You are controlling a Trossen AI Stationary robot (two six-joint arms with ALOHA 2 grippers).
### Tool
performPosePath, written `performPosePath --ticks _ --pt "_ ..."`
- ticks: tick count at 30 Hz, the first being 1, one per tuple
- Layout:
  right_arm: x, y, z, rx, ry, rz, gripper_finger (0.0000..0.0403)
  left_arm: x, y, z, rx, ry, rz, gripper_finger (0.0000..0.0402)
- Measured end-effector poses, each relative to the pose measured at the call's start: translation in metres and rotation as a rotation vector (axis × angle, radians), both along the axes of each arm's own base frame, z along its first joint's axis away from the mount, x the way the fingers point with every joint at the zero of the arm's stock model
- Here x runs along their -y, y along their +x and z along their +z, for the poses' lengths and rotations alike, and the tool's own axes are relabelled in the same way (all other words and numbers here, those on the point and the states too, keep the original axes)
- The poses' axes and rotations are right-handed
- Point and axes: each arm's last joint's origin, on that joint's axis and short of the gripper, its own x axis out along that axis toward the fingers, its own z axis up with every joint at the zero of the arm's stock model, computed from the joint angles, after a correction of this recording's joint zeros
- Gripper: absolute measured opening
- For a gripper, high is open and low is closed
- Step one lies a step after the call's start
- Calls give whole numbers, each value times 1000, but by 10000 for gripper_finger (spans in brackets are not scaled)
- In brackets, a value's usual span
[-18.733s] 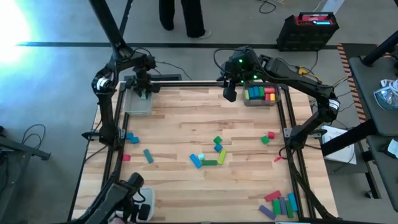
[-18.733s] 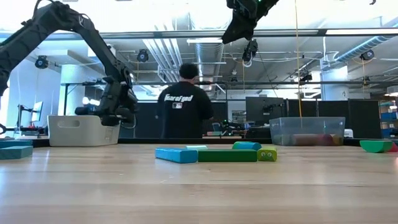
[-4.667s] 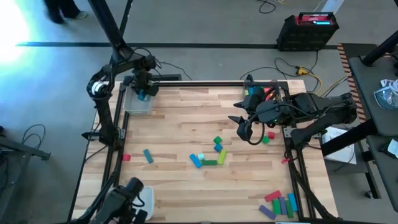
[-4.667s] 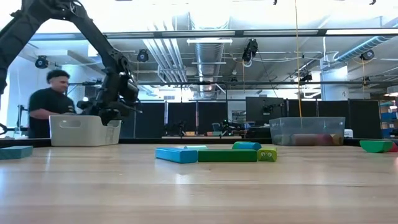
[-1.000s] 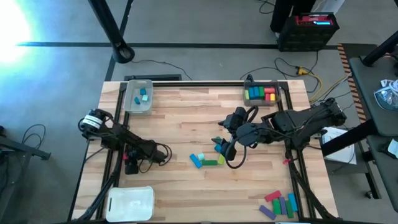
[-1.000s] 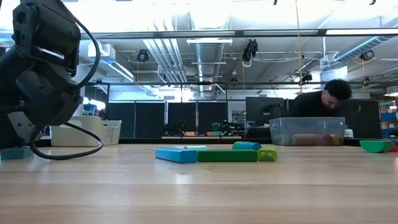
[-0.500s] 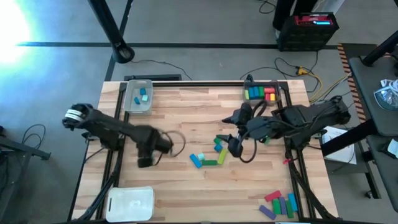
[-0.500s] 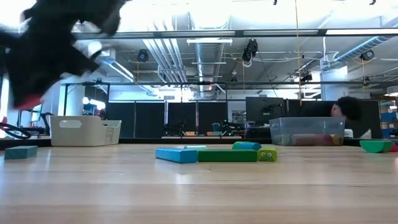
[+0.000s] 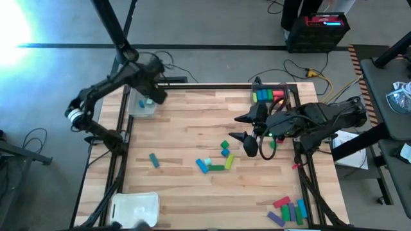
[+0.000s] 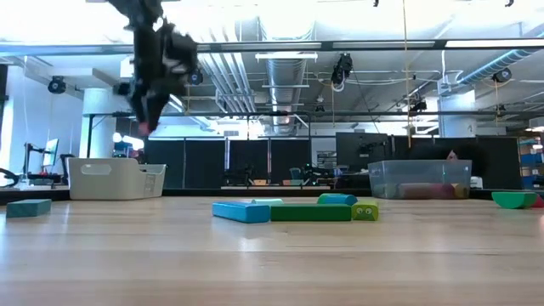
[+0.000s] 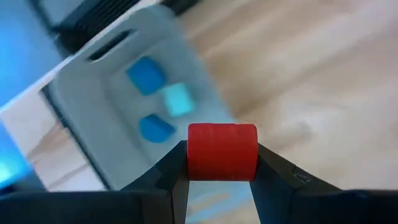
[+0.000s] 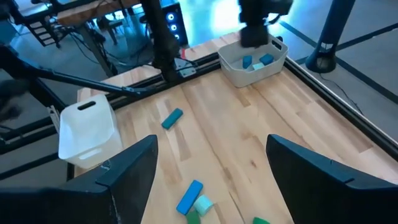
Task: Sort blocks
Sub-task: Put the left red half cylindrical block into the gray bin
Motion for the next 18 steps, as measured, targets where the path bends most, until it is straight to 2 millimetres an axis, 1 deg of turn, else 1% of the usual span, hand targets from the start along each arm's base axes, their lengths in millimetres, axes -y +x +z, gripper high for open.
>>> performPosePath --ticks 1,4,9,18 --pt "-1 1 -1 -2 2 4 287 -11 -8 -5 -6 -10 41 113" --pt "-5 2 -2 -10 27 27 281 -36 -25 -20 -31 -49 126 113" --pt "-11 7 -10 -48 56 42 273 -64 -44 -43 -47 -144 203 113" --pt "-12 13 -16 -74 78 23 265 -97 -41 -79 -101 -278 243 113"
